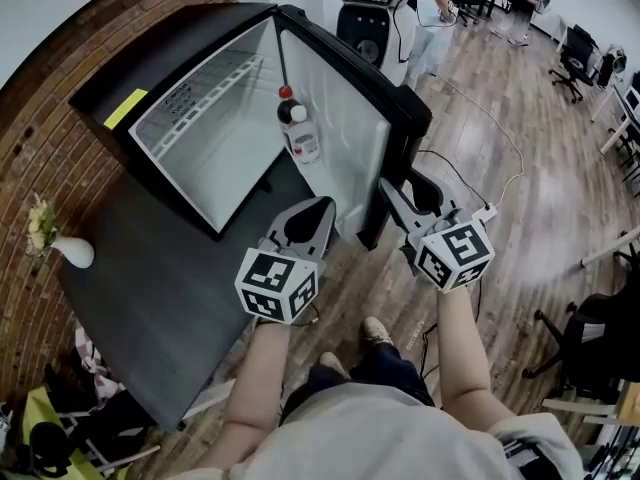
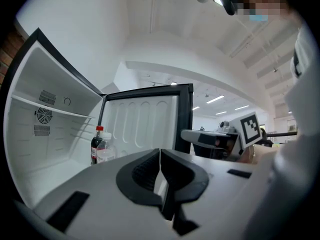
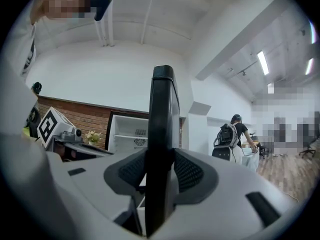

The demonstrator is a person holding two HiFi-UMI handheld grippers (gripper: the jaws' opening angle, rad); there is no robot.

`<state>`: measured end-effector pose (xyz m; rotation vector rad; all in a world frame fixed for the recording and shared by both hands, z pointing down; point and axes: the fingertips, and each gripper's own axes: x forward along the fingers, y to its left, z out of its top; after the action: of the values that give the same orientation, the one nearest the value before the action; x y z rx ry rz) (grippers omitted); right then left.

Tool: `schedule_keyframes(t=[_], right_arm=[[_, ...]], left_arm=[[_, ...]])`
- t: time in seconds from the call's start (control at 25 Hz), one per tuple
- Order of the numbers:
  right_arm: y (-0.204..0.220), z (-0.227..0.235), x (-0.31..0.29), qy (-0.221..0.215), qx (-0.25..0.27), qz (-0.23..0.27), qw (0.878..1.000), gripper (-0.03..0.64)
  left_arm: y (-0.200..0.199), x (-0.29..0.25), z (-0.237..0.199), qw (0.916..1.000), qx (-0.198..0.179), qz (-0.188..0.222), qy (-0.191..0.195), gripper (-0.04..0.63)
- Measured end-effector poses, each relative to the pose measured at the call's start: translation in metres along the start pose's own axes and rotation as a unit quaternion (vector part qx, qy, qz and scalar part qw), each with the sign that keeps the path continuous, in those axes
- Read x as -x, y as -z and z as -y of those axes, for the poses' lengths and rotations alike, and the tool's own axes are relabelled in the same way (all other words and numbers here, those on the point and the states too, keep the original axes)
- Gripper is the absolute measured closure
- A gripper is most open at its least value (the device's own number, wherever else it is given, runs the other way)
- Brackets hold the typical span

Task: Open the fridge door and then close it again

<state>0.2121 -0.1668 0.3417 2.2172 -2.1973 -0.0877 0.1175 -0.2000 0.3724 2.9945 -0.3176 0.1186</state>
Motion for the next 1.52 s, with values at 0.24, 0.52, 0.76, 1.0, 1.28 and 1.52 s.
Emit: schedule_keyframes(t=[0.24,0.52,0.76,1.0,1.28,1.52], right_arm=[[0.0,0.032,0.006,0.002,-0.006,0.002,1.0,0.465],[0.004,0.076,0.01,-0.001,-0.01,0.001,1.0,0.469],[0.006,0.117,0.008,-0.003,-0.01,-0.003,1.0,0.469],[0.009,0.154,0.003,-0.009,-0.012,-0.003,1.0,0.469],[0.009,0.187,-0.002,-0.02,-0.016,0.006,1.0,0.469],[0.01,0.205,-0.006,-0.022,-0.02,0.014,0.999,0.469]], left_arm=[[-0.004,-0.025,-0.002,0.9997,0.011,-0.005,-0.023,0.586],[-0.008,-0.061,0.002,0.9989,0.023,0.002,-0.041,0.587],[-0.013,-0.085,0.002,0.9982,0.01,0.007,-0.059,0.586],[-0.018,-0.108,0.0,0.9965,0.009,0.018,-0.081,0.586],[-0.02,-0.133,0.005,0.9941,0.009,0.021,-0.106,0.587],[-0.023,-0.144,0.005,0.9906,0.014,0.029,-0.133,0.587]])
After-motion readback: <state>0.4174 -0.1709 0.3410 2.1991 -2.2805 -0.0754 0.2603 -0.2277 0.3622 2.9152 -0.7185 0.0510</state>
